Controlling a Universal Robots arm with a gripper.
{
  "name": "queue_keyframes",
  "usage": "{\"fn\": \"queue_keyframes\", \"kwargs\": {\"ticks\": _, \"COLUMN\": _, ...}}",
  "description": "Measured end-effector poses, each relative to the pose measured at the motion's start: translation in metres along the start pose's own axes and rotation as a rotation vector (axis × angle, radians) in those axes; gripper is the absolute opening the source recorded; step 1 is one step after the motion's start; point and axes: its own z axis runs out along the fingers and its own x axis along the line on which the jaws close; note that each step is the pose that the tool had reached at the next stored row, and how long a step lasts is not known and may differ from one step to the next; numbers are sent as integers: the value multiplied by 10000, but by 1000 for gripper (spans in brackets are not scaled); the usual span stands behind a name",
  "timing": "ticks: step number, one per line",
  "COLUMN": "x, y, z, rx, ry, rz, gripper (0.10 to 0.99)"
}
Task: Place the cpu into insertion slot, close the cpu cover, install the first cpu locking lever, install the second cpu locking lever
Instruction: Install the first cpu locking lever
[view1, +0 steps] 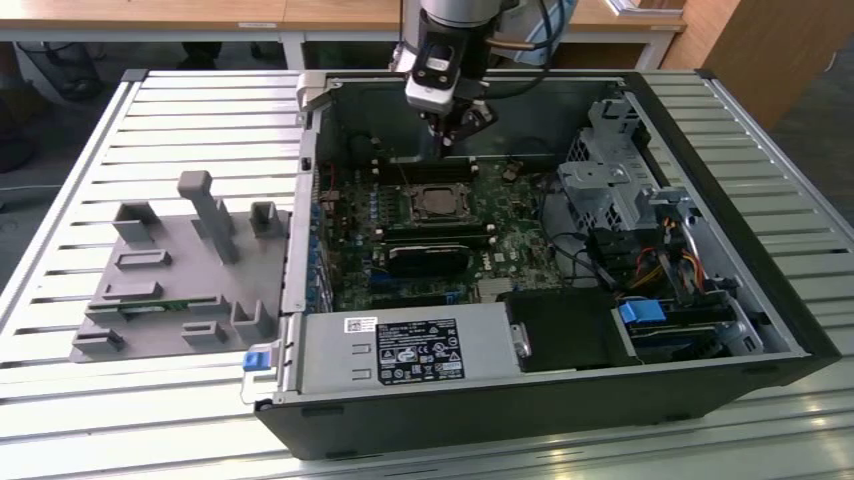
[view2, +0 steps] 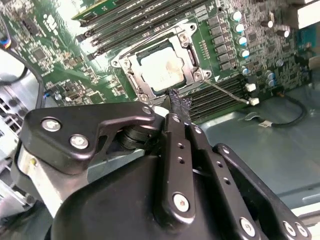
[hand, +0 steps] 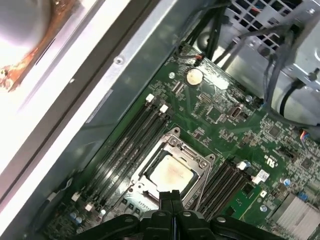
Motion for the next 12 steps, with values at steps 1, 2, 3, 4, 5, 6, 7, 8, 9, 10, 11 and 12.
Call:
{"fn": "queue_keyframes", "kwargs": {"ticks": 1, "x": 0, "y": 0, "z": 0, "rx": 1, "ry": 0, "rz": -180, "gripper": 118}}
{"fn": "queue_keyframes", "kwargs": {"ticks": 2, "x": 0, "y": 0, "z": 0, "rx": 3, "ry": 0, "rz": -360, "gripper": 118}}
{"fn": "queue_keyframes", "kwargs": {"ticks": 3, "x": 0, "y": 0, "z": 0, "rx": 4, "ry": -1, "rz": -556, "gripper": 118}}
{"fn": "queue_keyframes", "kwargs": {"ticks": 4, "x": 0, "y": 0, "z": 1, "rx": 6, "ry": -1, "rz": -737, "gripper": 118}}
{"fn": "queue_keyframes", "kwargs": {"ticks": 5, "x": 0, "y": 0, "z": 1, "rx": 7, "ry": -1, "rz": -916, "gripper": 118}}
{"fn": "queue_keyframes", "kwargs": {"ticks": 6, "x": 0, "y": 0, "z": 1, "rx": 8, "ry": -1, "rz": -1096, "gripper": 118}}
{"fn": "queue_keyframes", "kwargs": {"ticks": 7, "x": 0, "y": 0, "z": 1, "rx": 9, "ry": -1, "rz": -1270, "gripper": 118}}
{"fn": "queue_keyframes", "kwargs": {"ticks": 8, "x": 0, "y": 0, "z": 2, "rx": 10, "ry": -1, "rz": -1456, "gripper": 118}}
{"fn": "queue_keyframes", "kwargs": {"ticks": 9, "x": 0, "y": 0, "z": 2, "rx": 11, "ry": -1, "rz": -1635, "gripper": 118}}
{"fn": "queue_keyframes", "kwargs": {"ticks": 10, "x": 0, "y": 0, "z": 2, "rx": 12, "ry": -1, "rz": -1826, "gripper": 118}}
{"fn": "queue_keyframes", "kwargs": {"ticks": 11, "x": 0, "y": 0, "z": 3, "rx": 13, "ry": -1, "rz": -2007, "gripper": 118}}
{"fn": "queue_keyframes", "kwargs": {"ticks": 12, "x": 0, "y": 0, "z": 3, "rx": 14, "ry": -1, "rz": -2183, "gripper": 118}}
